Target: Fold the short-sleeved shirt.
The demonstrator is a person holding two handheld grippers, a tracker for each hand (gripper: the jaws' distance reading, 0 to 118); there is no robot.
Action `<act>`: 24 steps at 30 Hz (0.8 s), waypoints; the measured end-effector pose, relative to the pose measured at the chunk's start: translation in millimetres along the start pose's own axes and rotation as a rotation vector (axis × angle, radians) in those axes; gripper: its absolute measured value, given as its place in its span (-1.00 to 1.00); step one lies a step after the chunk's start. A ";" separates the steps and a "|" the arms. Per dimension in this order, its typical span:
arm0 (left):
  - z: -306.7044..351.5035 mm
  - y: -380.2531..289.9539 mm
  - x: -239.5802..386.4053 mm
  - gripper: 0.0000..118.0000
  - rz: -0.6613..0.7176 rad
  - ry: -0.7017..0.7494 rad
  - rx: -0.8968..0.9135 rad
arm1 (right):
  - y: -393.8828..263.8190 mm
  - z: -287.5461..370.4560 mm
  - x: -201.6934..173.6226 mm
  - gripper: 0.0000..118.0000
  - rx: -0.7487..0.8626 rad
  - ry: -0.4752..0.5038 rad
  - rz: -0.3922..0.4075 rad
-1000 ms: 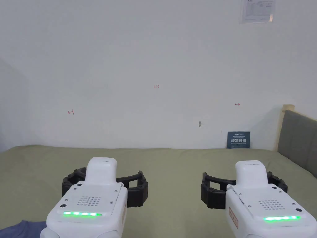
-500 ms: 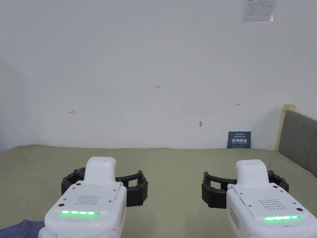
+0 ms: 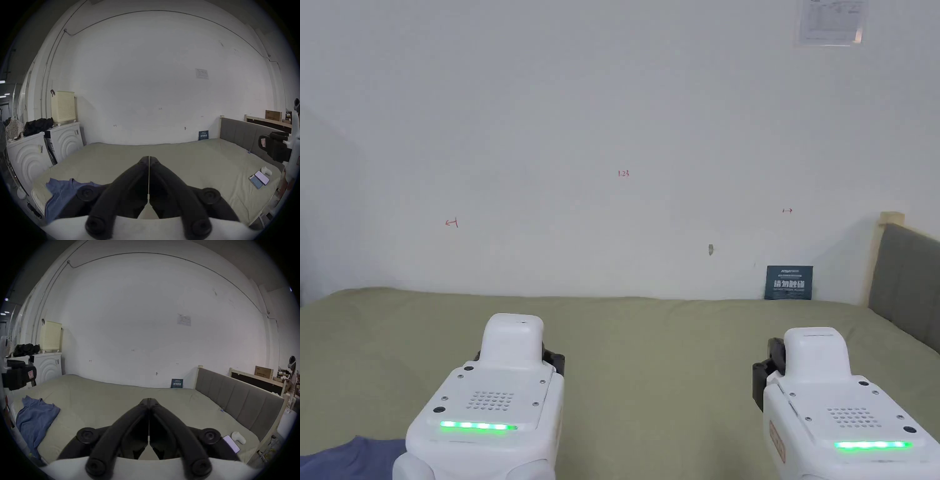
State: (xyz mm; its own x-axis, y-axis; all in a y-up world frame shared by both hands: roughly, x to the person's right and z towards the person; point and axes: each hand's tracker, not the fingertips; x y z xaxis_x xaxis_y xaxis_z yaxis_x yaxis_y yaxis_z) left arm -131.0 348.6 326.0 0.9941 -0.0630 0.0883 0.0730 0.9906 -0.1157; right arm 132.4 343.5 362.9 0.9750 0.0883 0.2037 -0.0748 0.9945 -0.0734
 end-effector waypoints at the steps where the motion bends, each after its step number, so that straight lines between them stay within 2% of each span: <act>1: 1.6 2.0 -3.0 -1.00 0.014 -0.014 -0.006 | 0.2 0.0 1.1 -1.00 -0.019 0.028 -0.008; 2: 1.1 2.5 -5.2 -1.00 0.051 -0.063 -0.031 | -0.3 0.1 1.2 -1.00 -0.028 0.033 -0.012; 5: 0.1 0.4 -2.6 -1.00 0.023 -0.039 -0.028 | -3.3 0.1 -1.0 -1.00 -0.028 0.021 0.010; 8: -0.2 -1.4 -4.7 -1.00 0.038 -0.050 -0.037 | -5.9 -1.1 0.8 -1.00 -0.039 0.021 -0.001; 12: 2.5 -5.7 -18.6 -1.00 0.017 -0.023 -0.048 | -7.5 -7.9 -2.7 -1.00 -0.069 0.030 -0.020; 14: 8.7 -8.7 -35.8 -1.00 0.011 0.018 -0.054 | -8.8 -12.9 -14.7 -1.00 -0.078 0.066 -0.030; 17: 17.2 -15.7 -79.0 -1.00 0.018 0.117 -0.081 | -8.1 -19.5 -54.8 -1.00 -0.082 0.156 -0.017; 24: 71.6 -25.5 -197.9 -1.00 0.065 0.415 -0.099 | 1.2 -19.1 -191.3 -1.00 -0.052 0.462 -0.021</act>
State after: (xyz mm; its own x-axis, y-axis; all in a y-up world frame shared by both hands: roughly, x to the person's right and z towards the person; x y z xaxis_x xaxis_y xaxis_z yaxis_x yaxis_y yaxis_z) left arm -335.4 344.4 382.3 0.9434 -0.0641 -0.3254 -0.0040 0.9789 -0.2043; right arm -50.3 326.7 305.2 0.9680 0.0217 -0.2500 -0.0547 0.9906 -0.1256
